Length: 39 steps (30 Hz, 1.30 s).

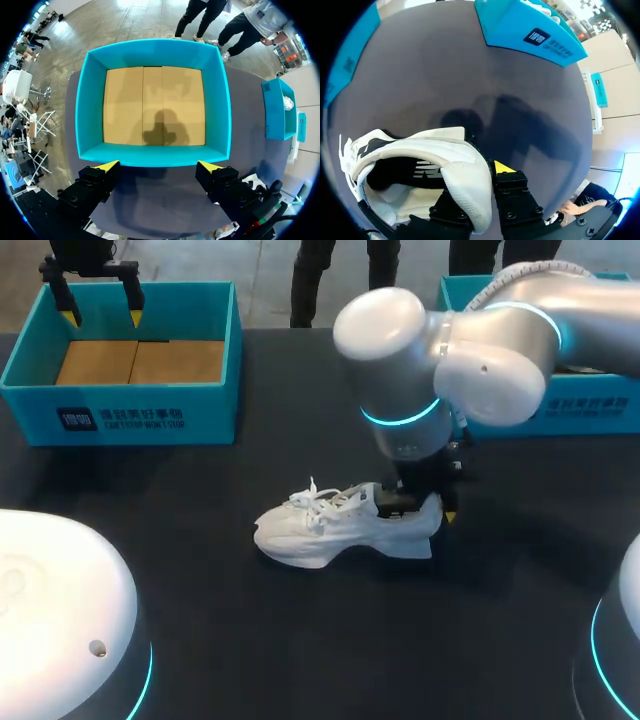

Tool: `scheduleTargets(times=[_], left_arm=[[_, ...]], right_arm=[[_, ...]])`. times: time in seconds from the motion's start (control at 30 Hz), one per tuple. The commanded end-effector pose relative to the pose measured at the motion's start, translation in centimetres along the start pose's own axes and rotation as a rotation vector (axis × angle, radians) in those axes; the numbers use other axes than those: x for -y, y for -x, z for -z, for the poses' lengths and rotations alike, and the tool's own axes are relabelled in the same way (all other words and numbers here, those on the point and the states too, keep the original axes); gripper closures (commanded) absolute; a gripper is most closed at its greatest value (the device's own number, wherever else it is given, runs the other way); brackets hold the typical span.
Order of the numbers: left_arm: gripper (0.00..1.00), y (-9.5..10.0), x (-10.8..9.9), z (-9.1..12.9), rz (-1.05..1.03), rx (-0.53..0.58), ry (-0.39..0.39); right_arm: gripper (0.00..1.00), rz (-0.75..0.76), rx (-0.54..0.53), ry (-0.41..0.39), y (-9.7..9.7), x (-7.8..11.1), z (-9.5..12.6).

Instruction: Take the shoe out of the shoebox, open the shoe tongue, remove and reinsert the insole, then place the shoe into the shoebox

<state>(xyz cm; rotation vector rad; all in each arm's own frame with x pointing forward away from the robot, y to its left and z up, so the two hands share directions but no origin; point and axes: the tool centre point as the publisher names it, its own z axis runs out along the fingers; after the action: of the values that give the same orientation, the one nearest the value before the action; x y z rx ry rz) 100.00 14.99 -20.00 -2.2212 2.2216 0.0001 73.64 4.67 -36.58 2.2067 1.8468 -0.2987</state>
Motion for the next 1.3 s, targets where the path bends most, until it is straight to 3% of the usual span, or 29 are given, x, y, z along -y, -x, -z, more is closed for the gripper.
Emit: scheduleTargets(times=[0.03,0.23,0.27,0.3,0.37,0.43,0.67,0.83,1.17,1.3], left_arm=[[0.00,0.0,0.0,0.0,0.000,0.000,0.000],[0.00,0.0,0.0,0.0,0.000,0.000,0.000],[0.00,0.0,0.0,0.0,0.000,0.000,0.000],[0.00,0.0,0.0,0.0,0.000,0.000,0.000],[0.00,0.0,0.0,0.0,0.000,0.000,0.000],[0.00,0.0,0.0,0.0,0.000,0.000,0.000],[0.00,0.0,0.0,0.0,0.000,0.000,0.000],[0.00,0.0,0.0,0.0,0.000,0.000,0.000],[0.00,0.0,0.0,0.0,0.000,0.000,0.000],[0.00,0.0,0.0,0.0,0.000,0.000,0.000]], right_arm=[[1.00,0.011,0.014,-0.007,-0.8,-0.3,-0.8],[1.00,0.006,0.009,-0.027,-1.1,-0.4,-1.6],[0.92,0.007,0.009,-0.030,-1.1,-0.4,-1.6],[0.67,0.008,0.008,-0.031,-1.2,-0.4,-1.6],[0.45,0.012,0.007,-0.035,-1.3,-0.4,-1.5],[0.00,0.014,0.005,-0.035,-1.2,-0.4,-1.1],[0.00,0.011,-0.003,-0.031,-0.9,-0.3,1.1],[0.00,0.045,-0.076,-0.014,-1.0,-0.4,3.4],[0.00,0.254,-0.148,0.132,-1.0,-2.3,7.5],[0.00,0.496,-0.260,0.241,-0.9,-2.7,8.6]])
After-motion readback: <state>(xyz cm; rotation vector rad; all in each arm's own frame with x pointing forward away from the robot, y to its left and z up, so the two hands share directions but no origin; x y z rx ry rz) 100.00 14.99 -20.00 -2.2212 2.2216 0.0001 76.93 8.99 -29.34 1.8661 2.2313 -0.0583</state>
